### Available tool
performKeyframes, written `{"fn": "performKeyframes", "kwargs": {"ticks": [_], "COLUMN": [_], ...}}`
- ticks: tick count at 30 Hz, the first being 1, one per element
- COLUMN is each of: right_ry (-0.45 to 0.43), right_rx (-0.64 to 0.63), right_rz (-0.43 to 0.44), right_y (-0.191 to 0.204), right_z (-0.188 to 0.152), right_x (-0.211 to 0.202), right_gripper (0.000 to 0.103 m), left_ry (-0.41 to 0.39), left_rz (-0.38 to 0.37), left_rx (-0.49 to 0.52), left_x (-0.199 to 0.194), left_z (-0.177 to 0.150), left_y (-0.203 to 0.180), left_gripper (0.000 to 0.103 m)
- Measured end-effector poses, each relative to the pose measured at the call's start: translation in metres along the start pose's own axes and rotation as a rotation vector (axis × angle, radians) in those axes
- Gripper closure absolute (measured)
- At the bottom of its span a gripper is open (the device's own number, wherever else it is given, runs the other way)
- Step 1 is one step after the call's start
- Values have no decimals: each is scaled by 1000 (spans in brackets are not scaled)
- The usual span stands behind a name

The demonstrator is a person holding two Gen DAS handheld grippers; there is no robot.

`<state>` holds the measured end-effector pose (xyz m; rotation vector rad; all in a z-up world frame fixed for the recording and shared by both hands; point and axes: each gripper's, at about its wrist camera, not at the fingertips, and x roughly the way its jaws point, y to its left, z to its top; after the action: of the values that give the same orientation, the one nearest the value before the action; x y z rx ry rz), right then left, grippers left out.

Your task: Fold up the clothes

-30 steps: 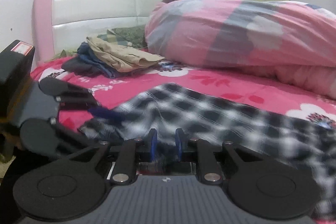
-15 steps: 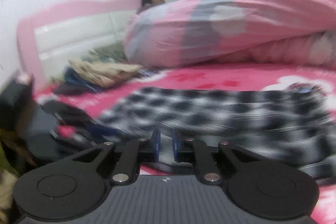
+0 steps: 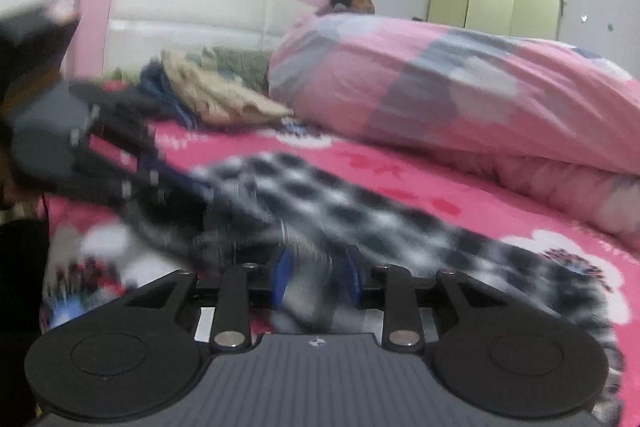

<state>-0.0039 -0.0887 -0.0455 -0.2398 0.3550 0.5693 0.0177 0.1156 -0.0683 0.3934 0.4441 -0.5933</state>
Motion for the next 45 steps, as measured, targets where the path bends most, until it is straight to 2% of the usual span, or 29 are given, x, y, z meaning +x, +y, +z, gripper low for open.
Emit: {"fn": "performKeyframes", "kwargs": {"ticks": [5,9,11,12,16,20,23,28,31,34,37,39,41,45], "right_ry": [-45,-45,2,6,-28,3,20,15,28,0,-57,-77,-85,-114], "right_rx": [70,39,50,62,215,377,611,780,952,1226,1420,1500,1525,1578], "right_rz": [116,127,126,126,167,113,127,170,207,240,282,300,290,298], "right_y": [-1,19,26,28,29,23,4,-2,-10,-22,-22,-16,-10,-16], "right_z": [14,13,11,10,4,4,-3,-25,-33,-50,-74,-87,-89,-86], "right_x": [7,14,25,25,10,54,74,51,66,92,80,63,58,86], "right_gripper": [70,73,92,92,94,94,94,94,94,94,93,93,92,92], "left_ry": [-28,-64,-75,-86,-139,-152,-157,-183,-172,-164,-181,-186,-170,-114], "left_rz": [6,-3,-6,-6,-38,-61,-64,-93,-107,-104,-108,-118,-128,-134], "left_rx": [-37,-70,-89,-102,-173,-183,-194,-216,-217,-216,-233,-244,-233,-210], "left_x": [-1,-4,-5,-6,-12,-14,-15,-20,-20,-19,-23,-25,-23,-16], "left_z": [2,1,0,0,-1,-2,-6,-10,-13,-16,-17,-18,-19,-22], "left_y": [4,7,10,11,15,11,13,19,16,14,19,21,18,14], "left_gripper": [102,102,102,102,102,103,103,103,103,103,103,103,103,103]}}
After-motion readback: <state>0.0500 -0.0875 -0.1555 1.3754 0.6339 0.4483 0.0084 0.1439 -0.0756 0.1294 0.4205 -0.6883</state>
